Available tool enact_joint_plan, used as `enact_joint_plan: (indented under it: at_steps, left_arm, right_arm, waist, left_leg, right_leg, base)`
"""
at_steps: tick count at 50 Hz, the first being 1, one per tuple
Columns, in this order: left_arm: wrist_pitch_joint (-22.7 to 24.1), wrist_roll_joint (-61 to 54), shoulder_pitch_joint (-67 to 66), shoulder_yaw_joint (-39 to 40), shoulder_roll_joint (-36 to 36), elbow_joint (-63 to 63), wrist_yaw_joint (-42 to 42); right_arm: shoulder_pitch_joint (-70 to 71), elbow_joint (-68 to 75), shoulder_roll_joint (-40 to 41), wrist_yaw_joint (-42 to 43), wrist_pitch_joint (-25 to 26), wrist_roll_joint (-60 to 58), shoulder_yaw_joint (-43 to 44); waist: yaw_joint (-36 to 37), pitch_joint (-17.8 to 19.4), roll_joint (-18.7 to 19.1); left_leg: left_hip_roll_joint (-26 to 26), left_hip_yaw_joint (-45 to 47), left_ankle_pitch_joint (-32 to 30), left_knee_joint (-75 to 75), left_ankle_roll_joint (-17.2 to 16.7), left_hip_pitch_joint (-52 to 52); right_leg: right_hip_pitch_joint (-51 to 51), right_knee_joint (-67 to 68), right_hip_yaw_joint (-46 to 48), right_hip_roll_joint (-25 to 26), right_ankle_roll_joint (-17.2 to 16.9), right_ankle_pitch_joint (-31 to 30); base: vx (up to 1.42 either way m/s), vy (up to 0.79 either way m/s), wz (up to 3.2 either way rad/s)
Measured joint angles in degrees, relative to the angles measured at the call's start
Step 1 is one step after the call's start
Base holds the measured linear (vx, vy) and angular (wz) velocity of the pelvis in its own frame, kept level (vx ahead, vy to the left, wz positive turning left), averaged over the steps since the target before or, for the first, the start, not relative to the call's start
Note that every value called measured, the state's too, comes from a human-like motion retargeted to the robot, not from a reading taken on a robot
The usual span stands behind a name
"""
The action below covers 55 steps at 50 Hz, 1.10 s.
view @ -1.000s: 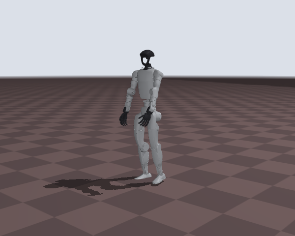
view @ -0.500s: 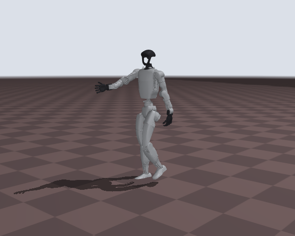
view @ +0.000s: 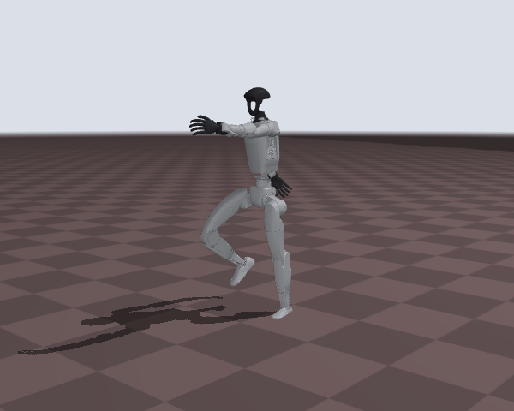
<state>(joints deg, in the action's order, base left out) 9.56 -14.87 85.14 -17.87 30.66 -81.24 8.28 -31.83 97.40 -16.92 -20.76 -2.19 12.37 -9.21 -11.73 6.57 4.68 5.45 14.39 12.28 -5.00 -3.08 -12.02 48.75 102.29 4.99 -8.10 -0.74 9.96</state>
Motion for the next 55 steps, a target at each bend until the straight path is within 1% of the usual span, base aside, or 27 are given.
enact_joint_plan:
  at_steps: [2,5,7,8,10,12,13,15,18,20,22,25,27,28,32,35,37,38,40,42,43,45,47,48,50,52,55]
  left_arm:
    - [0.6,0.5,-5.7,1.6,-3.2,0.7,1.2]
    - [1.4,0.9,-17.6,4.6,-9.3,1.8,2.6]
    - [1.4,1.7,-26.2,6.8,-13.4,0.7,2.2]
    - [1.6,2.4,-30.5,7.7,-15.2,-0.4,1.7]
    - [2.4,5.4,-39.8,7.8,-18.1,-3.7,1.5]
    - [2.8,12.7,-50.8,4.3,-20.0,-8.2,4.2]
    - [1.8,14.9,-57.0,1.5,-20.6,-10.3,8.4]
    - [1.9,11.6,-70.8,-5.0,-21.8,-12.5,15.2]
    - [3.7,5.9,-90.7,-10.1,-21.8,-12.9,16.3]
    - [4.4,3.6,-102.0,-11.2,-20.5,-12.3,17.3]
    - [2.2,2.5,-110.7,-10.0,-18.3,-11.7,20.9]
    - [-6.1,1.7,-119.7,-5.7,-14.9,-11.2,28.1]
    - [-10.2,1.2,-122.8,-4.4,-13.6,-11.1,30.8]
    - [-11.0,0.9,-123.5,-4.6,-13.4,-11.1,31.0]
    - [-8.7,1.0,-119.5,-8.0,-14.6,-10.7,27.7]
    - [-3.2,0.8,-110.3,-8.8,-16.9,-11.1,22.3]
    - [0.2,1.0,-100.7,-7.1,-18.5,-12.3,16.1]
    - [1.6,1.7,-95.0,-5.4,-19.1,-12.9,11.7]
    - [5.6,2.1,-82.6,-0.6,-20.0,-13.3,1.0]
    - [8.1,0.3,-71.5,2.9,-20.5,-11.9,-3.9]
    - [7.2,2.6,-65.8,4.3,-20.4,-11.5,-4.0]
    - [4.5,6.6,-54.1,6.2,-18.8,-10.4,-4.1]
    - [2.5,8.2,-42.8,6.2,-16.4,-8.6,-4.2]
    - [1.6,8.9,-37.1,5.7,-15.1,-7.6,-4.0]
    - [0.0,9.5,-26.4,4.3,-12.6,-5.1,-3.8]
    - [0.0,8.4,-17.7,2.5,-10.1,-2.2,-4.1]
    - [1.6,6.6,-8.0,0.3,-6.5,0.5,-4.3]
  right_arm:
    - [2.2,-0.3,1.3,-0.3,-0.4,1.0,-0.7]
    - [9.2,-0.4,3.4,2.2,-1.2,1.6,-2.6]
    - [16.8,-0.1,4.7,6.3,-1.5,2.1,-3.0]
    - [21.4,0.0,5.3,8.8,-1.8,2.4,-2.9]
    - [31.3,0.0,6.2,13.3,-3.1,4.0,-2.4]
    - [43.1,-0.1,6.7,15.7,-4.0,9.4,-2.8]
    - [49.2,-0.3,6.5,15.7,-3.4,10.9,-2.7]
    - [60.9,-2.7,4.5,18.2,-4.8,13.7,-0.5]
    - [78.1,-8.7,0.0,25.7,-9.7,20.5,1.9]
    - [88.9,-12.0,-3.2,29.7,-13.1,25.8,2.3]
    - [98.0,-14.5,-6.4,29.1,-13.8,33.5,1.9]
    - [109.1,-15.3,-10.3,22.5,-6.3,45.9,0.0]
    - [114.7,-14.0,-11.7,20.5,-2.0,49.5,-1.8]
    - [116.6,-13.4,-11.9,20.9,-1.7,49.9,-2.6]
    - [117.6,-11.9,-9.5,25.9,-6.9,45.3,-3.3]
    - [109.1,-14.2,-4.4,29.3,-13.9,38.9,-0.6]
    - [99.2,-18.4,-0.1,31.8,-16.4,31.9,1.8]
    - [93.7,-20.6,1.9,33.1,-16.4,27.5,2.9]
    - [82.5,-23.9,4.7,35.0,-16.6,18.5,5.1]
    - [70.6,-22.5,5.6,33.6,-15.4,7.8,7.1]
    - [64.8,-20.3,5.8,31.4,-13.5,2.4,7.9]
    - [54.2,-13.4,5.7,26.8,-8.9,-3.6,9.3]
    - [43.7,-6.6,5.0,21.2,-5.4,-3.6,9.9]
    - [38.4,-4.2,4.7,18.1,-4.2,-2.9,9.5]
    - [28.1,-1.7,4.5,12.6,-2.5,-2.1,7.4]
    - [18.5,-1.9,4.7,8.4,-2.2,-2.7,4.0]
    - [6.3,-2.6,4.5,3.3,-3.4,-4.6,-1.3]
  waist:
    - [1.0,-1.3,0.1]
    - [3.0,-2.2,-0.1]
    - [5.6,-1.2,-1.5]
    - [7.7,-0.5,-2.4]
    - [13.6,-0.2,-4.9]
    - [20.7,0.6,-8.1]
    - [23.2,0.1,-9.6]
    - [24.9,-3.5,-10.3]
    - [26.6,-1.9,-10.9]
    - [27.7,-0.9,-11.3]
    - [28.4,-1.0,-11.7]
    - [28.9,-1.6,-12.3]
    - [28.5,-2.3,-12.9]
    - [28.1,-2.8,-13.2]
    - [25.2,-5.7,-13.5]
    - [24.0,-6.8,-13.8]
    - [24.5,-4.3,-13.9]
    - [25.0,-1.8,-13.6]
    - [24.4,3.2,-11.2]
    - [18.8,2.4,-7.2]
    - [16.1,0.3,-5.8]
    - [10.8,-2.3,-4.8]
    - [6.2,0.2,-4.4]
    - [4.4,1.7,-4.3]
    - [1.9,3.4,-4.0]
    - [0.2,3.6,-3.2]
    - [-1.7,3.2,-1.8]
  left_leg:
    - [-0.6,-0.5,0.5,0.0,0.2,0.4]
    - [-2.0,-1.4,1.1,0.0,0.7,-0.5]
    - [-3.8,-1.3,1.3,0.0,0.7,-2.8]
    - [-4.9,-0.8,1.4,0.0,0.9,-4.1]
    - [-7.4,1.2,2.0,2.9,2.7,-4.0]
    - [-8.1,4.9,2.8,15.4,5.3,1.2]
    - [-6.7,6.3,3.8,28.1,5.1,8.2]
    - [-1.0,3.7,4.8,58.2,4.7,28.8]
    - [1.7,-0.6,10.7,87.4,4.2,46.6]
    - [5.9,0.0,14.2,103.0,6.6,55.4]
    - [9.2,-0.3,15.8,114.1,9.9,62.9]
    - [10.6,-1.5,18.2,123.1,13.7,70.3]
    - [10.6,-1.6,18.1,124.1,14.7,71.6]
    - [10.2,-1.7,17.3,123.4,14.6,71.5]
    - [7.3,-2.0,11.8,112.2,11.3,66.2]
    - [4.8,0.1,8.1,92.2,8.1,52.7]
    - [2.7,4.0,3.1,68.9,6.8,35.6]
    - [0.8,6.4,1.7,54.7,6.3,24.5]
    - [-3.3,8.8,3.7,26.5,5.0,3.1]
    - [-2.9,7.3,5.4,11.9,2.5,-3.9]
    - [-2.4,6.8,4.4,7.1,0.7,-3.6]
    - [-2.2,4.9,1.3,0.0,-1.3,-2.6]
    - [-0.9,1.6,0.9,0.0,-1.2,-4.1]
    - [-0.5,0.2,0.5,0.0,-0.8,-4.9]
    - [-0.1,-1.7,-0.2,0.0,0.2,-4.8]
    - [0.4,-2.9,-0.8,0.0,1.1,-3.2]
    - [1.9,-3.7,-0.7,0.0,2.1,-1.9]
  right_leg:
    - [-6.1,-11.4,0.6,-0.1,-0.6,-0.4]
    - [-20.8,-38.2,2.8,-0.8,-1.6,-5.8]
    - [-35.5,-60.8,4.6,-1.3,-2.7,-3.7]
    - [-42.8,-71.5,5.0,-1.3,-3.8,0.1]
    - [-53.0,-89.1,3.8,-1.9,-6.7,3.9]
    - [-58.7,-101.7,0.6,-3.6,-8.0,-1.3]
    - [-59.3,-105.7,-0.7,-4.6,-7.6,-4.4]
    - [-55.5,-107.3,-1.8,-4.0,-6.2,-6.7]
    - [-56.0,-107.3,-2.2,-4.5,-6.9,-6.3]
    - [-56.0,-107.3,-2.4,-4.5,-6.7,-6.1]
    - [-55.4,-107.3,-1.8,-4.0,-5.5,-6.0]
    - [-54.5,-107.3,-0.3,-3.2,-4.4,-5.9]
    - [-54.1,-107.3,0.5,-2.8,-4.4,-5.9]
    - [-53.9,-107.3,0.8,-2.7,-4.3,-5.8]
    - [-52.6,-107.3,1.4,-2.0,-4.0,-5.5]
    - [-52.9,-106.4,-0.2,-2.3,-4.3,-5.1]
    - [-55.1,-103.5,-2.2,-2.7,-4.4,-3.9]
    - [-57.5,-102.1,-3.3,-2.9,-4.7,-3.4]
    - [-61.5,-98.8,-3.9,-1.7,-5.1,-2.4]
    - [-55.2,-85.8,-1.5,1.4,-3.3,-1.6]
    - [-45.7,-71.8,-0.6,1.9,-2.4,-1.6]
    - [-28.5,-47.2,0.6,0.7,-3.0,-7.3]
    - [-20.2,-29.9,2.0,-1.6,-3.2,-8.9]
    - [-16.9,-22.1,2.7,-3.2,-2.6,-6.8]
    - [-9.6,-8.4,3.6,-7.1,-0.4,-1.7]
    - [-3.0,1.4,3.9,-9.5,1.5,0.2]
    - [2.6,9.6,3.7,-7.8,2.3,0.9]
  base:
    - [0.07,-0.02,0.17]
    - [0.11,-0.05,0.2]
    - [0.16,-0.1,-0.15]
    - [0.14,-0.15,-0.74]
    - [0.07,-0.21,-1.44]
    - [-0.05,-0.27,-1.82]
    - [-0.13,-0.26,-1.14]
    - [-0.15,-0.16,-0.27]
    - [-0.02,-0.02,-0.01]
    - [0.02,-0.03,0.05]
    - [0.04,-0.07,0.36]
    - [0.06,-0.05,0.5]
    - [0.08,-0.02,0.39]
    - [0.08,0.0,0.34]
    - [0.07,0.02,0.18]
    - [0.11,0.07,-0.47]
    - [0.18,0.12,-1.03]
    - [0.21,0.17,-1.02]
    - [0.17,0.26,-0.29]
    - [-0.05,0.32,1.2]
    - [-0.15,0.24,1.45]
    - [-0.12,0.13,1.48]
    - [0.01,0.07,1.58]
    - [0.02,0.07,1.37]
    - [-0.02,0.08,1.0]
    - [-0.02,0.06,0.58]
    - [0.04,0.0,0.17]
